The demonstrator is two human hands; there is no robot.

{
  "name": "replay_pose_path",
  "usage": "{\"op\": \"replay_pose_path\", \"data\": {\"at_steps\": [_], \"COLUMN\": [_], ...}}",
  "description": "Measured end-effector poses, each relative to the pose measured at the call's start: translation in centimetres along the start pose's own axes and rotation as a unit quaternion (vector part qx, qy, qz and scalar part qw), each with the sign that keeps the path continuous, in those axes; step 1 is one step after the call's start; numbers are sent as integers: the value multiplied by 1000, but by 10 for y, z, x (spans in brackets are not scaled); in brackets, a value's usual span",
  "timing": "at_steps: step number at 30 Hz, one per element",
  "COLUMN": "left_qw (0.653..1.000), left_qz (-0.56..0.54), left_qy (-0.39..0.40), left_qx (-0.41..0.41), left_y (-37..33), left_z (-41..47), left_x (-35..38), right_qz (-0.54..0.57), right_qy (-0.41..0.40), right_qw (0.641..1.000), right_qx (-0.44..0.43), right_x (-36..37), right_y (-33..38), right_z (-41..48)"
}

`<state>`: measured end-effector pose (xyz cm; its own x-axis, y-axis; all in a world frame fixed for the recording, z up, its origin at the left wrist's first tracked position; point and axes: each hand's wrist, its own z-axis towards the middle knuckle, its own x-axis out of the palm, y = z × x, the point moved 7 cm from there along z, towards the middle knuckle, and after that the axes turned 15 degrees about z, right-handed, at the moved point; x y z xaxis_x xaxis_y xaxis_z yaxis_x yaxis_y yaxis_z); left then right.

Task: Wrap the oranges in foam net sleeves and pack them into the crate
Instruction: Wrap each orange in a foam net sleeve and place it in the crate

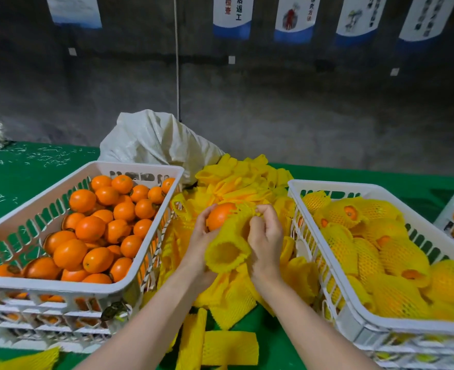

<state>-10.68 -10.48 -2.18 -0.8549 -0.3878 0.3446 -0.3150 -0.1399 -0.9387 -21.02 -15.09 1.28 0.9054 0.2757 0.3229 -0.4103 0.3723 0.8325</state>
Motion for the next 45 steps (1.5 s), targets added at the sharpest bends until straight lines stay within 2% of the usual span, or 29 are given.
{"op": "replay_pose_path", "data": {"at_steps": [3, 6, 9, 11, 15, 18, 21, 25, 27, 30, 34, 38, 40, 43, 45], "left_qw": [992, 989, 993, 995, 997, 991, 994, 991, 991, 995, 994, 992, 991, 992, 989], "left_qz": [-120, -137, -109, -78, 29, 50, -23, -123, -117, -85, -95, -113, -129, -119, -123], "left_qy": [-41, -42, 32, 51, 8, -41, -60, 46, 70, 40, 42, 52, 29, -11, -39], "left_qx": [1, -21, 26, 28, 71, 114, 83, 3, -12, -28, -47, -32, -31, -51, -74], "left_y": [14, 23, 5, 4, 4, 2, 11, 17, 17, 19, 17, 9, 11, 16, 16], "left_z": [-1, 0, 5, 6, 9, 11, 16, 17, 17, 20, 18, 15, 16, 17, 17], "left_x": [2, 2, 13, 16, 14, 12, 9, 17, 16, 8, 12, 18, 18, 16, 13], "right_qz": [28, 55, 103, 124, 81, 61, 69, 125, 142, 77, 64, 80, 62, 20, 20], "right_qy": [26, 43, 21, 15, 33, 47, 61, 46, 46, 94, 64, 46, 50, 83, 105], "right_qw": [999, 998, 992, 987, 990, 994, 992, 976, 971, 979, 978, 966, 972, 988, 988], "right_qx": [0, 10, 65, 106, 107, 75, 90, 173, 185, 161, 188, 239, 223, 128, 112], "right_x": [2, -1, -10, -12, -11, -11, -7, -8, -10, -3, -6, -5, -6, -5, -4], "right_y": [-3, -5, -10, -13, -12, -9, -13, -22, -16, -3, -2, -17, -25, -19, -21], "right_z": [-8, -8, -4, 0, 6, 8, 3, -4, 1, 13, 28, 25, 24, 22, 19]}}
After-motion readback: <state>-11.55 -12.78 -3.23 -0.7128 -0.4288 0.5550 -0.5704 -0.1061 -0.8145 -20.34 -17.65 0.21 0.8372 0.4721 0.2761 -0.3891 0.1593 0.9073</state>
